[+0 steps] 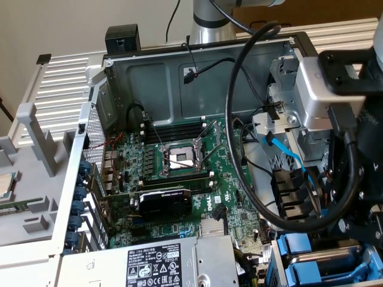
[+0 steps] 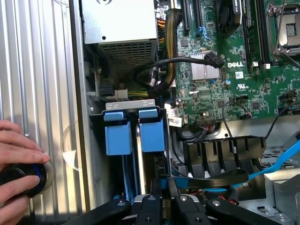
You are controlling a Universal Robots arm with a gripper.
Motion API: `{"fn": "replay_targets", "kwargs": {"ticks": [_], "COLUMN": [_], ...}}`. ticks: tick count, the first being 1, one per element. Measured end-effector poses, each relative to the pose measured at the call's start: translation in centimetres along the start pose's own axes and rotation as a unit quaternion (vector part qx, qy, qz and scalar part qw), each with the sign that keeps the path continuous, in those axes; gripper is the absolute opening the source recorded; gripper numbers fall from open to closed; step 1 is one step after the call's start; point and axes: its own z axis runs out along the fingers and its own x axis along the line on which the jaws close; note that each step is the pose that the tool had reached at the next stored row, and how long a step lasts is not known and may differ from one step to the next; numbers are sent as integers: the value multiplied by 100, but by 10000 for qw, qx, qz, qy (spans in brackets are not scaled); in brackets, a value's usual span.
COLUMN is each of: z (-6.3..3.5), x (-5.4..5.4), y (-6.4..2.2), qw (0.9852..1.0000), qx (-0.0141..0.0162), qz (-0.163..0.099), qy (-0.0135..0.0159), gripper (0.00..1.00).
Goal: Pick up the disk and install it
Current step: 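Insert the second disk wire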
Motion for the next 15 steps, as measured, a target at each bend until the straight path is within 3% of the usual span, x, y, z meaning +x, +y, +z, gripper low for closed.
{"fn": "replay_targets", "kwargs": {"ticks": [15], "z": [2], "x": [0], "y": [2], "qw": [10000], "qx": [7], "qz": [1], "qy": [-1], "gripper": [16]}}
